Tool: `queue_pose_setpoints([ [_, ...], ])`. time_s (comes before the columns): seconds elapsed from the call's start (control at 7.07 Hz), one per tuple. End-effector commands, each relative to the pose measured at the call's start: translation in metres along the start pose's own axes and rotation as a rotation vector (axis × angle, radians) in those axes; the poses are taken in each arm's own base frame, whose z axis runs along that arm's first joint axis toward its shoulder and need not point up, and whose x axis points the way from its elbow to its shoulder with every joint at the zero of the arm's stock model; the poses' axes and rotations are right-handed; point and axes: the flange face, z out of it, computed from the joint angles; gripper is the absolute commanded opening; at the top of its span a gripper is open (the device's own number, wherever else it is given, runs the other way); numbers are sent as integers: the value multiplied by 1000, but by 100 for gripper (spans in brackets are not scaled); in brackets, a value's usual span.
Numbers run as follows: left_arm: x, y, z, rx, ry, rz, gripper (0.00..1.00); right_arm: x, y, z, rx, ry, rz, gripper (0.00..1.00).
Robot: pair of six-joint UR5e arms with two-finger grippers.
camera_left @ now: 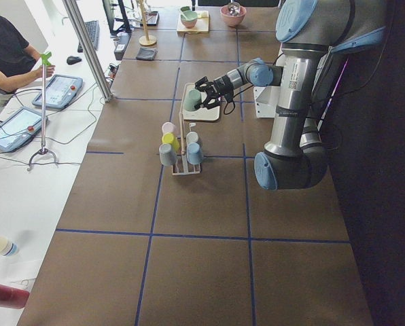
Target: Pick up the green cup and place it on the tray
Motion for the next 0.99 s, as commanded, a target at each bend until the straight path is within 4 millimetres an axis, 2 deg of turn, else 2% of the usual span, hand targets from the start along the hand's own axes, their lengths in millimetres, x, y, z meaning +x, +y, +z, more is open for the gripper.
queue_pose_setpoints([
  [0.0,-45,25,-34,123,-4,-302,23,0,0,0,0,1,0,100],
  [0.28,-55,27,-53,269,108,-762,18,0,-1,0,1,1,-1,100],
  [0.42,-65,26,-63,388,153,-984,13,-1,-1,-1,2,1,-3,100],
  [0.85,-91,27,-80,608,193,-1501,13,-2,-1,-2,5,0,-6,100],
])
